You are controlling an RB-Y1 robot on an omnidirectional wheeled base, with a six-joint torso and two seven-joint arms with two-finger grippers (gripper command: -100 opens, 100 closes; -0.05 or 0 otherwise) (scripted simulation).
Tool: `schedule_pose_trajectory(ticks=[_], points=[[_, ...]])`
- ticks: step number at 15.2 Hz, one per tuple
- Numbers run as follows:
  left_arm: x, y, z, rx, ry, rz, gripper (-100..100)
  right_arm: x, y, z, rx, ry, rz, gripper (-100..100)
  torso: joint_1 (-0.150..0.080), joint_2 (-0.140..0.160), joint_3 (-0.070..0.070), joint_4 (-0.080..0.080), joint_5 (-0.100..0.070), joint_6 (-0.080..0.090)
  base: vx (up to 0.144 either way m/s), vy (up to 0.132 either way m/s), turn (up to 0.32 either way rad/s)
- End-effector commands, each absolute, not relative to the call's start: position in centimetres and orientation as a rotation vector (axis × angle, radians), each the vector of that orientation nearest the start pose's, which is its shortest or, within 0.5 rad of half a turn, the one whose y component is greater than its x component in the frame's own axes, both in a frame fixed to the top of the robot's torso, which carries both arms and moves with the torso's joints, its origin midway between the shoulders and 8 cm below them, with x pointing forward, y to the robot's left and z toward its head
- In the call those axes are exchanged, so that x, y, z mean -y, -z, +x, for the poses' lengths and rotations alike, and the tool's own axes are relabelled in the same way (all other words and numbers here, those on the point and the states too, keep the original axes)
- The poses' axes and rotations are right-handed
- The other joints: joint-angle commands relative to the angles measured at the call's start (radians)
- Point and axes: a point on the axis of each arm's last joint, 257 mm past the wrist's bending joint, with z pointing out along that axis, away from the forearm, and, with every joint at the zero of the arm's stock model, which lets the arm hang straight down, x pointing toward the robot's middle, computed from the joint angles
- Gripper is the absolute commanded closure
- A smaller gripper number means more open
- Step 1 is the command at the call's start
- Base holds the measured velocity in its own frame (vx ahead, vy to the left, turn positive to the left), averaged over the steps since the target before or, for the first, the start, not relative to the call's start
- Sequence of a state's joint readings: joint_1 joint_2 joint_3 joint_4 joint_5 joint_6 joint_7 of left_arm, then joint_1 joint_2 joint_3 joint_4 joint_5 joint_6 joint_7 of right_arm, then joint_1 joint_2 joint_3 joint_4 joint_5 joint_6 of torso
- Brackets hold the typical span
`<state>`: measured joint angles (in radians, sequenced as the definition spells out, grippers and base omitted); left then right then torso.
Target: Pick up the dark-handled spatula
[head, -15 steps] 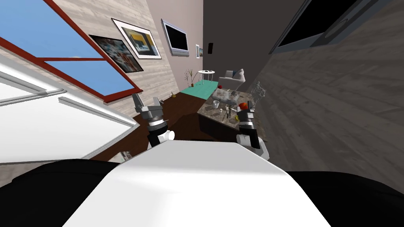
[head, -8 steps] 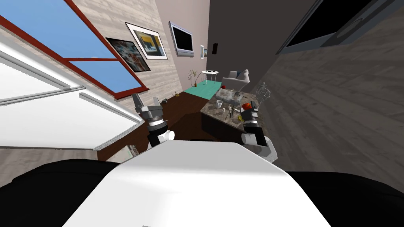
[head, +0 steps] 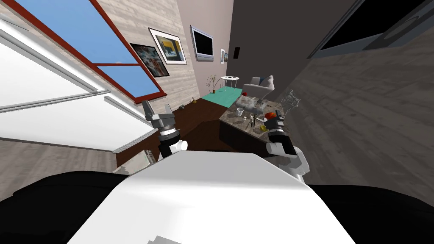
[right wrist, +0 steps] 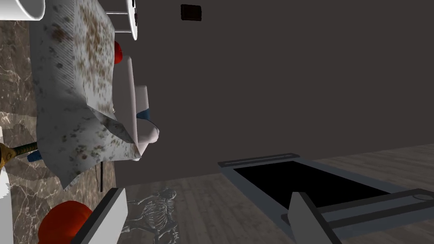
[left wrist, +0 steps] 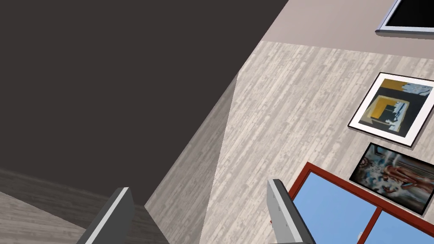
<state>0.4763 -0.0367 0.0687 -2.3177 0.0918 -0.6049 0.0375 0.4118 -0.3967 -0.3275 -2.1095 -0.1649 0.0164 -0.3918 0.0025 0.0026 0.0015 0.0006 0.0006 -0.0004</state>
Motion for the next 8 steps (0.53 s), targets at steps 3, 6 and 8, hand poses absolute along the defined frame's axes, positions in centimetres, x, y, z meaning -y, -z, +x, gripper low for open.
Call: schedule_pose_trajectory(ticks=[3,6,8], points=[[-30.8,-6.7,30.9,-0.397,1.363,-0.603,0,47.5,7.6,41.1,-0.881,-1.138,1.228,-100,-0.001,-0.001,0.0,0.0,0.0,0.0,-0.015,0.033,0.052],[-30.8,-6.7,30.9,-0.397,1.363,-0.603,0,50.2,8.2,40.8,-0.859,-1.105,1.301,-100,-0.001,-0.001,-0.001,0.0,0.0,0.0,-0.016,0.041,0.132],[-30.8,-6.7,30.9,-0.397,1.363,-0.603,0,50.5,9.1,40.8,-0.867,-1.084,1.333,-100,0.0,-0.001,-0.001,0.0,0.0,0.0,-0.011,0.053,0.097]])
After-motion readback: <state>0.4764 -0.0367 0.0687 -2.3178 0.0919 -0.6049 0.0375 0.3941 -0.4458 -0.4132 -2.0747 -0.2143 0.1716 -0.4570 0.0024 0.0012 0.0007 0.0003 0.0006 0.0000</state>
